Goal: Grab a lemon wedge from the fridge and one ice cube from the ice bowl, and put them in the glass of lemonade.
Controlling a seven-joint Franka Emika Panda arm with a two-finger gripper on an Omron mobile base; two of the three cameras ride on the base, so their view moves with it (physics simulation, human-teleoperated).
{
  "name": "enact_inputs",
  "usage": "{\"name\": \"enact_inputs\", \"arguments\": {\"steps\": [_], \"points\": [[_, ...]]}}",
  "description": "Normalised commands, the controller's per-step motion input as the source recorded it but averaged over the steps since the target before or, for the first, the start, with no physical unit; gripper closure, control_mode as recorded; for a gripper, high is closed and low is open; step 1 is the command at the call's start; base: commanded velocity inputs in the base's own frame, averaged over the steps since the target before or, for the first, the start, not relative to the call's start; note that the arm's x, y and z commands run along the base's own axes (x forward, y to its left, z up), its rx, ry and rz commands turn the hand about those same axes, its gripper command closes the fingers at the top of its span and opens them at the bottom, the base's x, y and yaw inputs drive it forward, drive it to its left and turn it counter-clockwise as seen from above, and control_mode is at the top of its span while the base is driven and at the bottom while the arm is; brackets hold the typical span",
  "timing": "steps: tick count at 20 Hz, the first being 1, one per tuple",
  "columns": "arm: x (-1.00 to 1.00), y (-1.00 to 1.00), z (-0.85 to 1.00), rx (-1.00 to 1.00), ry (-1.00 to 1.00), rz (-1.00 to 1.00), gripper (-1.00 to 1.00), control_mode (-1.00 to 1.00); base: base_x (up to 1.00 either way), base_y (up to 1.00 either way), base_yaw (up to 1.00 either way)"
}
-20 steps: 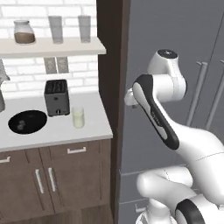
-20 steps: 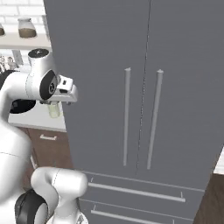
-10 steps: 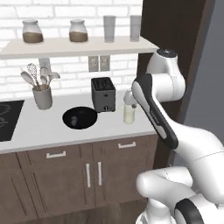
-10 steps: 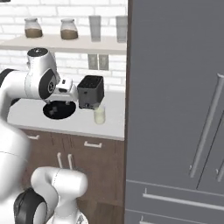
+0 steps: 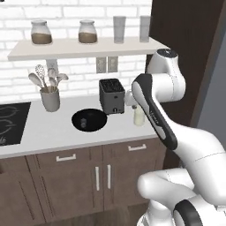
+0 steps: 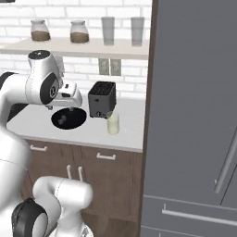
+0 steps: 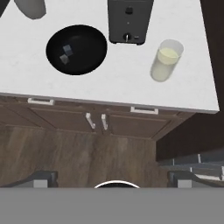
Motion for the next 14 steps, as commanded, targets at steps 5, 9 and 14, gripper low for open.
{"name": "enact_inputs", "arguments": {"steps": [5, 9, 14], "points": [[0.00, 0.00, 0.00, 0.00, 0.00, 0.00, -1.00, 1.00, 0.46, 0.12, -0.02], [0.00, 0.00, 0.00, 0.00, 0.00, 0.00, -1.00, 1.00, 0.45, 0.27, -0.01], [0.00, 0.00, 0.00, 0.00, 0.00, 0.00, -1.00, 1.00, 0.38, 0.27, 0.00]]}}
